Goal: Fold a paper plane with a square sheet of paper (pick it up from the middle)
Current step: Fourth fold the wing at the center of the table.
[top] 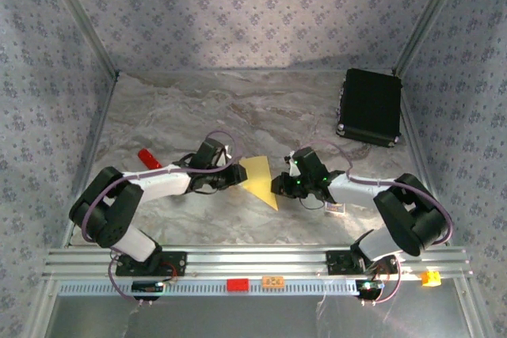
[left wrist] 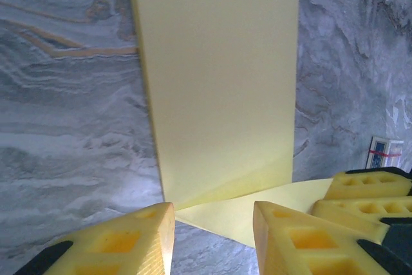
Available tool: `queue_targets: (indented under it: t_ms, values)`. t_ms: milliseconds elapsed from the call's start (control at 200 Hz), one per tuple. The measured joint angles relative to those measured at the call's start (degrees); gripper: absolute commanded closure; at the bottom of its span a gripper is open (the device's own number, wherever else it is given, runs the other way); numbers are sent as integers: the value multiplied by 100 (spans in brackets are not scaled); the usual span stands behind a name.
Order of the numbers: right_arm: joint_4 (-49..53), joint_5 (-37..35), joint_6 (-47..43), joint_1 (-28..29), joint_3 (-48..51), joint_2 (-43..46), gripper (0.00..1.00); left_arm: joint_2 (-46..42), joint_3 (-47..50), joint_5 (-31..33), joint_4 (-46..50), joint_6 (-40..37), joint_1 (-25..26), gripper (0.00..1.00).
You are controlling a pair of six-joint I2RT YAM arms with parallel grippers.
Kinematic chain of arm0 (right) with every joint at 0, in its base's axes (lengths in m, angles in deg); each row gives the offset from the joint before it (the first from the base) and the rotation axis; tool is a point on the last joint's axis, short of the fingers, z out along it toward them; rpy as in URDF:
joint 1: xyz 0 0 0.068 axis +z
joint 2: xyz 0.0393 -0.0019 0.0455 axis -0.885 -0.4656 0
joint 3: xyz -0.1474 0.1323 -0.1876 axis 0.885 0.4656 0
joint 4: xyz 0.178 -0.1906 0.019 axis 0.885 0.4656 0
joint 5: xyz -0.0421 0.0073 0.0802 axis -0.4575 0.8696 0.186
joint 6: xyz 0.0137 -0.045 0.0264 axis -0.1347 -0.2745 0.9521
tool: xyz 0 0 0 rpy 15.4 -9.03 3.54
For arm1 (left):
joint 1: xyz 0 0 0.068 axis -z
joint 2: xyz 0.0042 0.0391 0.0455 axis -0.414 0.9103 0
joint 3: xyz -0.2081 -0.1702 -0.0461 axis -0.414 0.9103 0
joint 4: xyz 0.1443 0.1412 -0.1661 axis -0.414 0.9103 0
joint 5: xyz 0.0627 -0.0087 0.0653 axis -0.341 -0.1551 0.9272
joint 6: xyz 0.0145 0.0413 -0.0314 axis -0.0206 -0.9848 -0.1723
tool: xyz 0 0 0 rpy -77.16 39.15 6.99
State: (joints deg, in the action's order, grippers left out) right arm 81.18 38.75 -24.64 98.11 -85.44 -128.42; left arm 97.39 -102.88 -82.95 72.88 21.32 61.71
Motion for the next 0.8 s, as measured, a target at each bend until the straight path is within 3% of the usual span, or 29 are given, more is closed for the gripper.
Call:
queue_targets:
  t_ms: [375,800]
  values:
    - [-85,44,0,-37,0,-2,90,0,85,-177,-175,87,-127,60]
    - [-282,48,7,-184,149,63,90,0,85,-372,-280,192,-210,39]
